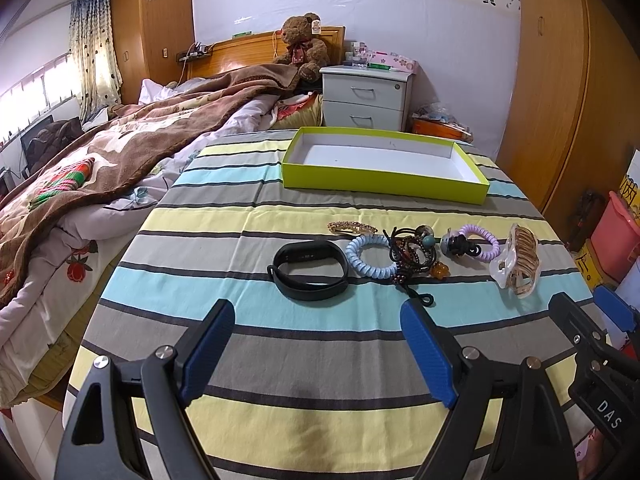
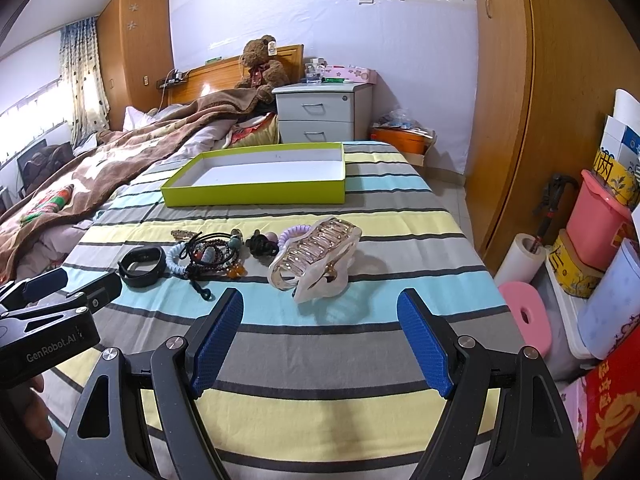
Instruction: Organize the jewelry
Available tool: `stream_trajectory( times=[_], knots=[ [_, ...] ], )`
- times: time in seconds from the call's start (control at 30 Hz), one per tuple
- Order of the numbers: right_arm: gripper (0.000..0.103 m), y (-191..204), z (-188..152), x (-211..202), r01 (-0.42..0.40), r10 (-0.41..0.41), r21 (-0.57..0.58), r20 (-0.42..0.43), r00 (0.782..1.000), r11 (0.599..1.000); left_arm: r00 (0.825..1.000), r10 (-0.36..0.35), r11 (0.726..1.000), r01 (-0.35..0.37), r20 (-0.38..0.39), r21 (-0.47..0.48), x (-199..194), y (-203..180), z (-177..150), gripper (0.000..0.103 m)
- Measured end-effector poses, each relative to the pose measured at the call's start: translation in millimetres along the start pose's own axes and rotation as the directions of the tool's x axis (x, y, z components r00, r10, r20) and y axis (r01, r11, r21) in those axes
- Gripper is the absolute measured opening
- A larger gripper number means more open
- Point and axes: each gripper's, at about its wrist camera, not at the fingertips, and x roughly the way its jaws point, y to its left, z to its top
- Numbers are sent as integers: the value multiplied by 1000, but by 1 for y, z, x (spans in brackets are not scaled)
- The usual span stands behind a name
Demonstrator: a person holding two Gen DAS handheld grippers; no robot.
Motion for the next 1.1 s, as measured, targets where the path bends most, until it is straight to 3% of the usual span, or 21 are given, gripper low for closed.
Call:
stream_trajectory(
  times=[1.1],
  knots=[
    [79,1,3,0,0,0,-2,-3,1000,1000,1000,2,1000,-2,-1,-5,-3,2,0,86]
  ],
)
